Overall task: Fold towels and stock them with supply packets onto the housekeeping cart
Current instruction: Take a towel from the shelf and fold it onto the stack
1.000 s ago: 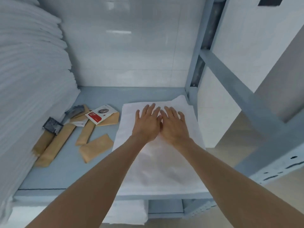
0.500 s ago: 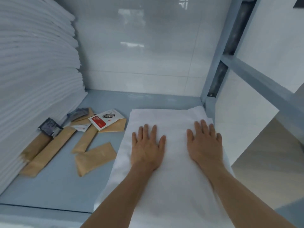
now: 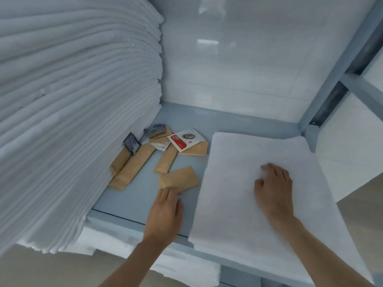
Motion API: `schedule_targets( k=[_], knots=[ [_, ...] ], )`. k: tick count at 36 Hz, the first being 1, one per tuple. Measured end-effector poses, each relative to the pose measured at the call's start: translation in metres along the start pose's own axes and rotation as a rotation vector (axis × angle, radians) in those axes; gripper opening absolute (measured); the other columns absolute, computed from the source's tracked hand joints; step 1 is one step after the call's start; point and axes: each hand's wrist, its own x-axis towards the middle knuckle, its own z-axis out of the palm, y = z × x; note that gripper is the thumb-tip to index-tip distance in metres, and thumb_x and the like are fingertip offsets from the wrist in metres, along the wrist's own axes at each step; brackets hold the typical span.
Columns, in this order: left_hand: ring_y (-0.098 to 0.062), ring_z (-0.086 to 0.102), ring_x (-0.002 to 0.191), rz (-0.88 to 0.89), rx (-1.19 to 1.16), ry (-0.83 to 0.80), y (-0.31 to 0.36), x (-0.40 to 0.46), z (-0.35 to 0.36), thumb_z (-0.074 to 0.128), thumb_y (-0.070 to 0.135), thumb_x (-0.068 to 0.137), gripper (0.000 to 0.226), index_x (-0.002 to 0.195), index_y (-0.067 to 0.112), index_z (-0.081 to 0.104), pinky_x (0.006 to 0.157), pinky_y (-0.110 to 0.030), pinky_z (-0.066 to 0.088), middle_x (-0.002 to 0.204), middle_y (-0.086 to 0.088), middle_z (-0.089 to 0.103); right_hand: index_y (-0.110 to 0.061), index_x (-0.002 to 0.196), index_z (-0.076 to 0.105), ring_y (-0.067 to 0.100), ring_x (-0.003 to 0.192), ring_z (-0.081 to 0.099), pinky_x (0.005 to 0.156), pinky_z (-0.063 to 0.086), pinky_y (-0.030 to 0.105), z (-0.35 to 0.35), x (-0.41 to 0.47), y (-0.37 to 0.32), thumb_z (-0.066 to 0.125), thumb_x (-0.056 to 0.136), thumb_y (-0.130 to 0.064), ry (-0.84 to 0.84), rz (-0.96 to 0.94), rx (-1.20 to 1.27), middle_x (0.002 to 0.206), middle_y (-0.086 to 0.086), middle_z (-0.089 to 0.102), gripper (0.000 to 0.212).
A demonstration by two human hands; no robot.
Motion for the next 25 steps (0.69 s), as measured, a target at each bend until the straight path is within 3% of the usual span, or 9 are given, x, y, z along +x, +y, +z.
schedule_targets(
  k=[5,9,11,13,16,22,25],
  knots=[
    [-0.017,0.061,0.09,-0.139,-0.097,0.038,-0.038,-0.017,-0.029,0.056,-0.006,0.091,0.019,0.101,0.007,0.066,0.076,-0.03,0.051,0.099,0.0,0.064,-0.001,0.108,0.066,0.036,0.113,0.052,0.099,0.042,0.042,0.018,-0.032,-0.075,0.061,0.078,0.008,-0.064,-0.211,0.136,0.111,0.014,0.063,0.031],
    [-0.004,0.061,0.071,-0.395,-0.319,0.017,-0.058,-0.013,-0.048,0.057,-0.003,0.09,0.022,0.087,0.015,0.069,0.061,-0.01,0.043,0.08,0.007,0.068,-0.007,0.106,0.065,0.027,0.111,0.052,0.092,0.046,0.036,0.034,-0.054,-0.128,0.058,0.084,0.001,-0.231,-0.329,0.168,0.111,0.008,0.059,0.025],
    [-0.012,0.064,0.067,-0.538,-0.444,0.019,-0.066,-0.008,-0.056,0.056,-0.004,0.088,0.026,0.079,0.016,0.07,0.057,-0.013,0.046,0.073,0.002,0.07,-0.01,0.111,0.063,0.023,0.116,0.05,0.09,0.048,0.035,0.045,-0.063,-0.146,0.055,0.088,-0.007,-0.332,-0.399,0.13,0.12,0.005,0.055,0.024],
    [-0.025,0.07,0.075,-0.672,-0.579,0.016,-0.073,-0.003,-0.062,0.053,-0.004,0.087,0.028,0.077,0.014,0.072,0.071,-0.028,0.056,0.073,-0.004,0.073,-0.013,0.116,0.059,0.021,0.118,0.049,0.083,0.045,0.032,0.057,-0.071,-0.157,0.05,0.092,-0.016,-0.417,-0.445,0.045,0.126,0.002,0.049,0.025],
    [-0.027,0.072,0.076,-0.724,-0.689,-0.014,-0.082,0.001,-0.069,0.052,-0.005,0.088,0.025,0.079,0.006,0.072,0.083,-0.045,0.059,0.074,-0.007,0.074,-0.017,0.116,0.057,0.021,0.112,0.053,0.075,0.041,0.031,0.071,-0.08,-0.17,0.047,0.094,-0.019,-0.463,-0.42,-0.03,0.122,-0.001,0.047,0.025],
    [-0.026,0.072,0.067,-0.688,-0.756,-0.01,-0.087,0.009,-0.065,0.051,-0.007,0.09,0.024,0.079,0.005,0.07,0.069,-0.036,0.06,0.074,-0.009,0.072,-0.022,0.108,0.06,0.019,0.092,0.062,0.065,0.034,0.024,0.084,-0.073,-0.177,0.046,0.096,-0.023,-0.364,-0.323,-0.04,0.117,-0.005,0.051,0.019],
    [-0.026,0.072,0.066,-0.648,-0.783,0.015,-0.088,0.017,-0.059,0.052,-0.007,0.09,0.022,0.081,0.004,0.07,0.064,-0.031,0.059,0.072,-0.003,0.072,-0.022,0.108,0.062,0.017,0.095,0.06,0.067,0.038,0.024,0.089,-0.061,-0.178,0.047,0.096,-0.022,-0.324,-0.314,-0.017,0.116,-0.006,0.054,0.02]
  ],
)
